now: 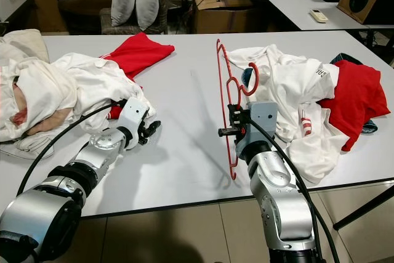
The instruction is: Hang hanger
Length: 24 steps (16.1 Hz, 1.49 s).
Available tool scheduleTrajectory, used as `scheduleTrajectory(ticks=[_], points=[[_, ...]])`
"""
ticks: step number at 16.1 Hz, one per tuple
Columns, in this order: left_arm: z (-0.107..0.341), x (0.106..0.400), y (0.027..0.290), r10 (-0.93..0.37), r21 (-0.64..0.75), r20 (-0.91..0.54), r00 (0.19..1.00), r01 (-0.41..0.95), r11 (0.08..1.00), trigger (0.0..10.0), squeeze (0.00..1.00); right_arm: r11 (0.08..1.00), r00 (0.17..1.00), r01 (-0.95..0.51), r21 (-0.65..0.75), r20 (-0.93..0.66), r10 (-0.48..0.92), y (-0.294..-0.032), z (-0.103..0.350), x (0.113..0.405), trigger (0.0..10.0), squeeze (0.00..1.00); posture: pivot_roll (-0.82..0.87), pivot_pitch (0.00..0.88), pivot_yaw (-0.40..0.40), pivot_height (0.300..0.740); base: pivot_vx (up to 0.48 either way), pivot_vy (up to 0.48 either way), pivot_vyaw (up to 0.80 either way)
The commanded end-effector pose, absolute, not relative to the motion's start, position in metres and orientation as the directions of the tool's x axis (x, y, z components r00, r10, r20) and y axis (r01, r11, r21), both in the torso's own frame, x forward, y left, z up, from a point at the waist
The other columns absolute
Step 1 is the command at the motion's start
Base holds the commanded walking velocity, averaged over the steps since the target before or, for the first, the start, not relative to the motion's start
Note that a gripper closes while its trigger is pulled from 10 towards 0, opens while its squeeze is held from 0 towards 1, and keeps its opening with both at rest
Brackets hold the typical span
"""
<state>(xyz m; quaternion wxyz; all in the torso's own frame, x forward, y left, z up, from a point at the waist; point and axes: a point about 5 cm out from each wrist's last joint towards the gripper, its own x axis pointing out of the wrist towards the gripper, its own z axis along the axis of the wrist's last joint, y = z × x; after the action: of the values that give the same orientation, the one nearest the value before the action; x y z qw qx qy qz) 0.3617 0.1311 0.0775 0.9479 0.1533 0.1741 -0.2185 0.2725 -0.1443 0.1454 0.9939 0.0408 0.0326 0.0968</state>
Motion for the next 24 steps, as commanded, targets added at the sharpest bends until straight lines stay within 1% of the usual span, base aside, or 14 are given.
scheduleTrajectory(ticks=[1,7,9,13,17,18,19,22,24], points=[[0.064,0.354,0.130,-0.367,0.199,-0.472,0.802,0.502,0.841,0.0,0.00,0.978,0.979,-0.194,0.080,-0.052,0.198,-0.143,0.148,0.272,10.0,0.00,-0.26,0.000,0.007,0.740,0.000,0.000,0.00],[0.061,0.352,0.131,-0.388,0.174,-0.488,0.782,0.522,0.835,0.0,0.00,0.975,0.976,-0.208,0.075,-0.050,0.212,-0.141,0.148,0.273,10.0,0.00,-0.25,0.000,-0.002,0.740,0.000,0.000,0.00],[0.059,0.350,0.130,-0.415,0.143,-0.492,0.765,0.542,0.828,0.0,0.00,0.973,0.974,-0.218,0.072,-0.052,0.222,-0.140,0.148,0.274,10.0,0.00,-0.25,0.000,-0.006,0.740,0.000,0.000,0.00],[0.062,0.351,0.128,-0.449,0.075,-0.460,0.766,0.538,0.840,0.0,0.00,0.971,0.971,-0.229,0.064,-0.061,0.233,-0.140,0.146,0.274,10.0,0.00,-0.25,0.000,-0.010,0.740,0.000,0.000,0.00],[0.069,0.355,0.132,-0.454,0.014,-0.398,0.797,0.500,0.866,0.0,0.00,0.970,0.969,-0.233,0.064,-0.064,0.237,-0.140,0.145,0.275,10.0,0.00,-0.24,0.000,-0.016,0.740,0.000,0.000,0.00],[0.070,0.355,0.133,-0.461,-0.014,-0.384,0.800,0.494,0.869,0.0,0.00,0.969,0.968,-0.238,0.065,-0.065,0.242,-0.139,0.145,0.275,10.0,0.00,-0.24,0.000,-0.016,0.740,0.000,0.000,0.00],[0.077,0.358,0.135,-0.466,-0.103,-0.327,0.822,0.459,0.883,0.0,0.00,0.968,0.967,-0.243,0.067,-0.066,0.247,-0.137,0.145,0.276,10.0,0.00,-0.23,0.000,-0.020,0.740,0.000,0.000,0.00],[0.086,0.363,0.138,-0.462,-0.172,-0.269,0.845,0.430,0.886,0.0,0.00,0.967,0.967,-0.243,0.070,-0.064,0.248,-0.137,0.145,0.277,10.0,0.00,-0.23,0.000,-0.021,0.740,0.000,0.000,0.00],[0.100,0.371,0.139,-0.460,-0.233,-0.198,0.866,0.414,0.880,0.0,0.00,0.967,0.967,-0.243,0.072,-0.061,0.247,-0.136,0.145,0.279,10.0,0.00,-0.22,0.000,-0.019,0.740,0.000,0.000,0.00]])
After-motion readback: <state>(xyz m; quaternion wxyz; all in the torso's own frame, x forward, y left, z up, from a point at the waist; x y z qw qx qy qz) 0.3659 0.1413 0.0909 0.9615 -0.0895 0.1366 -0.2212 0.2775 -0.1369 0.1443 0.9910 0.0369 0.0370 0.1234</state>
